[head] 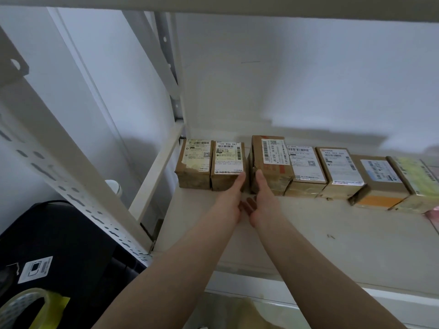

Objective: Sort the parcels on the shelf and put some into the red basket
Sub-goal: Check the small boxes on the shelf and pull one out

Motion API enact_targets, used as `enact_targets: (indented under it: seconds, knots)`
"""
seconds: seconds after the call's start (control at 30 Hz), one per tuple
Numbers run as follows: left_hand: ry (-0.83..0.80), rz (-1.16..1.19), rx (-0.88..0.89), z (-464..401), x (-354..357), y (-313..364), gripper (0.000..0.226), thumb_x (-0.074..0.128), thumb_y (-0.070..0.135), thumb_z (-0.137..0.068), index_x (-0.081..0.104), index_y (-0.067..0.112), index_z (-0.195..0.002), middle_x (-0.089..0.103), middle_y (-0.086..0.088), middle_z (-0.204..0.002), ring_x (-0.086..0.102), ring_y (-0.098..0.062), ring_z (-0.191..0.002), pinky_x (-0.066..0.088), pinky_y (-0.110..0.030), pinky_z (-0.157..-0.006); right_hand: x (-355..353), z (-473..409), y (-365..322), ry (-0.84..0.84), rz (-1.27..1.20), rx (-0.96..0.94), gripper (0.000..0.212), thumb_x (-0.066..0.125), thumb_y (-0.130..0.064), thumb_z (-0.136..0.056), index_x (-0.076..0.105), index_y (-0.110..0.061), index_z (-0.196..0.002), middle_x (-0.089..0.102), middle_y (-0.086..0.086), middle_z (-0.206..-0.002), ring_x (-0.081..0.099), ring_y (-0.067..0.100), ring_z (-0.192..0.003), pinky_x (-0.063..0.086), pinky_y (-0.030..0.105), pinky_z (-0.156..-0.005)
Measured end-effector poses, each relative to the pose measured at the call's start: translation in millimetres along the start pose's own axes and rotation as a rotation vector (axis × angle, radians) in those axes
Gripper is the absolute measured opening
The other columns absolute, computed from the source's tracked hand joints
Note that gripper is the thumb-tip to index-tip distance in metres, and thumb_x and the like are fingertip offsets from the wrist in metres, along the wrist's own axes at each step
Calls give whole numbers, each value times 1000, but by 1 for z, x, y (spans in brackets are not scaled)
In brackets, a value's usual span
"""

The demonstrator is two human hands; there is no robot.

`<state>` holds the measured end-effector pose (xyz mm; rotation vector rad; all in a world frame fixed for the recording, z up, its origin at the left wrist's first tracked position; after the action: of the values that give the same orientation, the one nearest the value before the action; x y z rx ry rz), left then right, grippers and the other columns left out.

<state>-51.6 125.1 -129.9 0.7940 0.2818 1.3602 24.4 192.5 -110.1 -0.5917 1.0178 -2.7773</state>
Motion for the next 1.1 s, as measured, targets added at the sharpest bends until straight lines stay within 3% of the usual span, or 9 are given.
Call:
enact_targets:
  seconds: [0.07, 0.17, 0.3, 0.37, 0.57, 0.7, 0.83, 0.93, 1.1]
  knots:
    - [-41, -42, -17, 2, 19, -3, 81, 79, 58, -66, 57, 7, -124, 63, -8, -102, 61, -24, -91, 53, -35, -91, -7, 2, -15, 11, -33, 1, 55, 79, -49, -76, 55, -17, -115, 57, 6, -92, 55, 22, -79, 50, 36, -62]
    - [-65, -62, -44, 8, 42, -4, 91, 77, 66, -61, 53, 12, -131, 64, -11, -117, 61, -30, -108, 49, -43, -99, -13, 2, -32, 22, -105, 13, 64, 77, -48, -79, 55, -17, -131, 62, 9, -112, 60, 27, -97, 53, 43, -83]
    - [-65, -24, -50, 13, 60, -2, 88, 71, 67, -67, 52, 9, -130, 62, -11, -126, 60, -31, -113, 49, -44, -100, -13, -7, -39, 22, -143, 27, 72, 81, -49, -74, 55, -17, -133, 64, 10, -125, 61, 29, -85, 51, 39, -62]
    - [-50, -44, -70, 12, 64, -3, 94, 71, 72, -62, 54, 11, -131, 63, -10, -125, 62, -31, -110, 49, -45, -99, -15, -16, -37, 40, -163, 27, 77, 85, -50, -67, 58, -17, -131, 66, 11, -124, 63, 32, -89, 53, 41, -66]
    - [11, 18, -36, 15, 62, -8, 82, 78, 63, -63, 57, 11, -123, 65, -7, -113, 61, -28, -92, 52, -38, -81, -23, -35, -29, 42, -141, 15, 87, 89, -52, -56, 59, -15, -128, 70, 9, -116, 68, 30, -93, 58, 43, -75]
    - [38, 66, -29, 8, 56, -17, 106, 85, 66, -36, 56, 11, -121, 65, -5, -99, 62, -26, -83, 56, -39, -79, -33, -28, -32, 10, -80, -28, 74, 85, -46, -70, 56, -13, -130, 69, 10, -115, 68, 26, -86, 56, 34, -58]
    - [-21, 159, -11, 8, 56, -28, 71, 86, 46, -62, 61, 11, -118, 70, -10, -103, 67, -27, -85, 56, -35, -57, -44, -23, -26, -12, -88, -56, 70, 84, -40, -75, 54, -9, -130, 69, 13, -112, 70, 27, -87, 56, 29, -47]
    - [-16, 275, 52, 11, 54, -31, 67, 86, 34, -67, 57, 15, -124, 70, -11, -115, 69, -32, -98, 61, -44, -69, -53, -21, -26, -12, -92, -123, 71, 84, -35, -75, 52, -7, -131, 70, 11, -112, 72, 25, -83, 61, 34, -56]
    - [-5, 353, 169, 24, 54, -30, 48, 72, 17, -86, 50, 18, -129, 66, -12, -121, 65, -33, -108, 52, -54, -94, -58, -16, -29, -57, -109, -187, 52, 75, -21, -87, 43, -19, -127, 67, 11, -114, 69, 31, -102, 56, 53, -90]
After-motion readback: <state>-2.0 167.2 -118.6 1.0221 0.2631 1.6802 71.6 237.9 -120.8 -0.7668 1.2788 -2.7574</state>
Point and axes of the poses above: each hand's wrist, its own z-axis away from the middle knuckle, its own x-axis out of the palm, y = z × x, the point moved 10 cm from there along -z, towards the middle knuckle
